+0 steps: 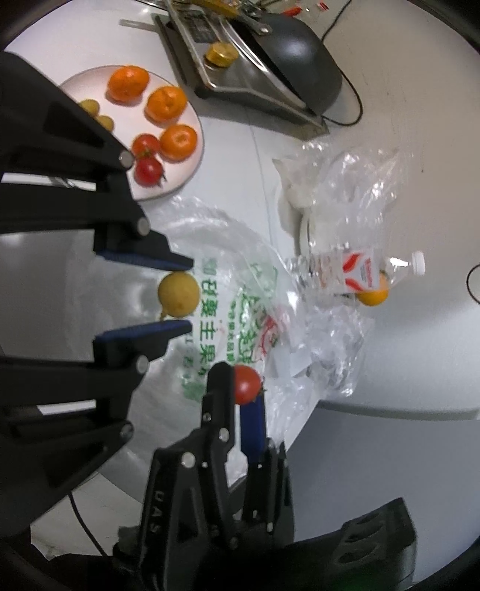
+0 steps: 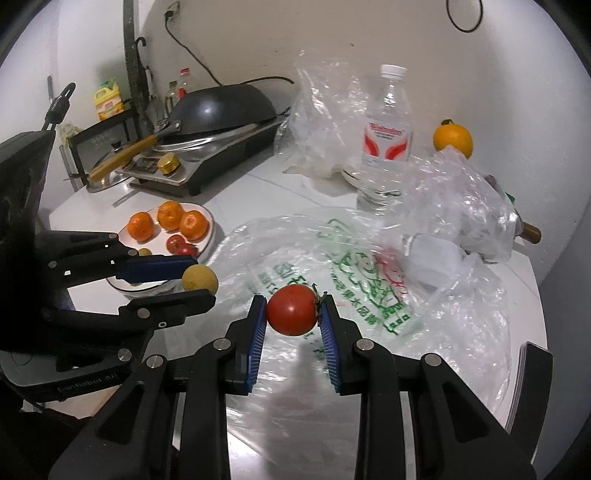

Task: Organize fruits
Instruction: 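Carry both held fruits from the bag over the white plate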

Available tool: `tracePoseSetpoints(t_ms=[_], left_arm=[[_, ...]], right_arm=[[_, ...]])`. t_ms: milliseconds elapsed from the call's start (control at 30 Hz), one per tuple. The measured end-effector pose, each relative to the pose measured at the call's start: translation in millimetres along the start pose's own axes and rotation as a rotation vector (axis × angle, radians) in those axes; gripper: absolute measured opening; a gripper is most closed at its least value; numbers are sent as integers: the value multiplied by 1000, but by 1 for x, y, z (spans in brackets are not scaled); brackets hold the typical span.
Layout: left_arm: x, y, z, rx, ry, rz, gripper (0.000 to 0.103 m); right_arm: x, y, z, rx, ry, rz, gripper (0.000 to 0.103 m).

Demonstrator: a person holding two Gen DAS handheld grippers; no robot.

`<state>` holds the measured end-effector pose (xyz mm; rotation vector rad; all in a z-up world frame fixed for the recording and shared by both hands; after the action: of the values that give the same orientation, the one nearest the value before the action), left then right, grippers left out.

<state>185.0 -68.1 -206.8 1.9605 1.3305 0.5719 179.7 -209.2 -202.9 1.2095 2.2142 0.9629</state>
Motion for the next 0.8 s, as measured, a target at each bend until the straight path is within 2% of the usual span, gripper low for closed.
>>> tracePoseSetpoints(t_ms=[467, 800], left_arm=[[44, -35, -34, -9, 57, -72, 28], [79, -61, -41, 2, 107, -130, 28]], right_arm=[[49, 13, 9, 9, 30, -66, 31], [81, 20, 22, 29, 49, -108, 31]])
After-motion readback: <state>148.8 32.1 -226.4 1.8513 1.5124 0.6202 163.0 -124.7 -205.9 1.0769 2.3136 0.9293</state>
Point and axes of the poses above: each gripper's, at about its wrist camera, not at the fingertips, and z roughly the way its jaws point, x to its left, y to its top, the point moved 1 cm from there along z, roughly the way its jaws point, and after that the axes turned 4 degrees about -y, right-handed, at the moved point
